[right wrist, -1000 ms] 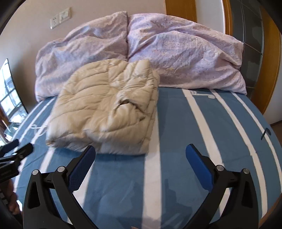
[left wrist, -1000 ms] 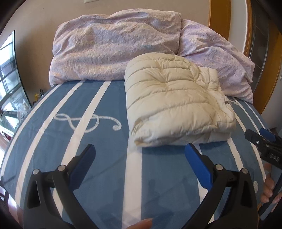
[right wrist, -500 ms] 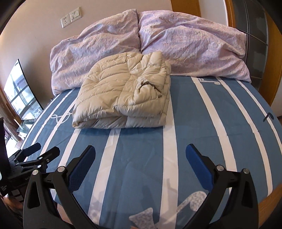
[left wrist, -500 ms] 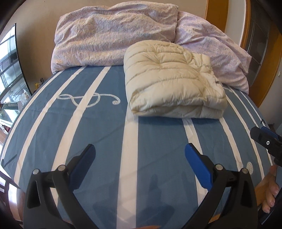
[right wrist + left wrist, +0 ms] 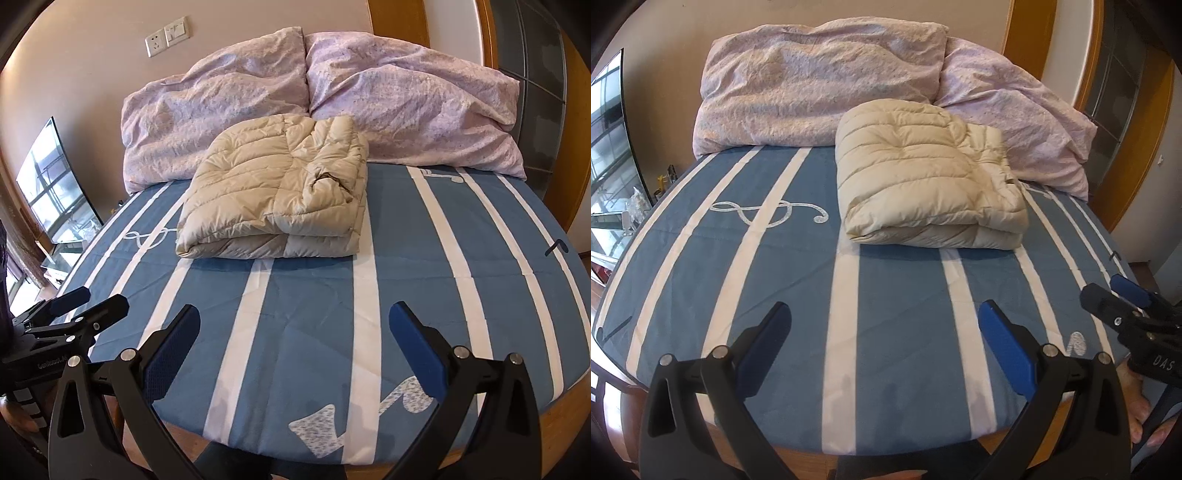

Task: Fold large clothes

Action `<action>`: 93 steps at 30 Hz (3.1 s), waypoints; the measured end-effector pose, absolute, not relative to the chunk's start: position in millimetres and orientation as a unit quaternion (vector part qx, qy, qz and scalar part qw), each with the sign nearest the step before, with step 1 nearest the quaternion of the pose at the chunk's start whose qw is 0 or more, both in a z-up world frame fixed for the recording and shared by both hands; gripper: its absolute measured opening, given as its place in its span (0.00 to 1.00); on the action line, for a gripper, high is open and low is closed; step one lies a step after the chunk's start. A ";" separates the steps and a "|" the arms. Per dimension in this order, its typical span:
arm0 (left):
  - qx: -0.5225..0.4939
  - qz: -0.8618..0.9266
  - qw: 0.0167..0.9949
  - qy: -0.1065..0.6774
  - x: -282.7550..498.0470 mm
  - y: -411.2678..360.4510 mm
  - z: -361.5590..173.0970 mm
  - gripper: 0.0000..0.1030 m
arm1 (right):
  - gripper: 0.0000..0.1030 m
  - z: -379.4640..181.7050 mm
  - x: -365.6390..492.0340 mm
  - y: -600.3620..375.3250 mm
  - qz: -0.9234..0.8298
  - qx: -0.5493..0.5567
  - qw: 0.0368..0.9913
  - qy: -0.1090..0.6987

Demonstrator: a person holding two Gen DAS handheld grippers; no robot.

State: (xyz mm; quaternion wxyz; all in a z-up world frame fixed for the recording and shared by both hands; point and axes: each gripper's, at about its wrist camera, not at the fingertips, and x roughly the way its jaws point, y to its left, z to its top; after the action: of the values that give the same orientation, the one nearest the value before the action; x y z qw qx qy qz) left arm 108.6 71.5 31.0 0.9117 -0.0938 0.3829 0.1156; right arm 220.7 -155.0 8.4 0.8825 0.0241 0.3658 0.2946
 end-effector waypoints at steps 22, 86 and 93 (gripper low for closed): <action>-0.115 0.096 0.914 0.377 106.6 73.5 37.1 0.98 | 0.99 13.5 217.6 -156.9 0.311 0.041 0.874 0.371; -0.124 0.070 0.913 0.382 117.4 69.5 28.1 0.98 | 0.99 2.0 222.3 -149.8 0.318 0.047 0.868 0.379; -0.125 0.071 0.913 0.382 117.6 69.5 28.0 0.98 | 0.99 2.8 222.7 -150.3 0.318 0.047 0.867 0.379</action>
State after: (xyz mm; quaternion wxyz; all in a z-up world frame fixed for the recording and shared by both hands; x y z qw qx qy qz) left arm 117.6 69.5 28.0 0.9130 -0.1248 0.3818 0.0707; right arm 222.7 -150.3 2.8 0.8675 0.0472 0.3794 0.3183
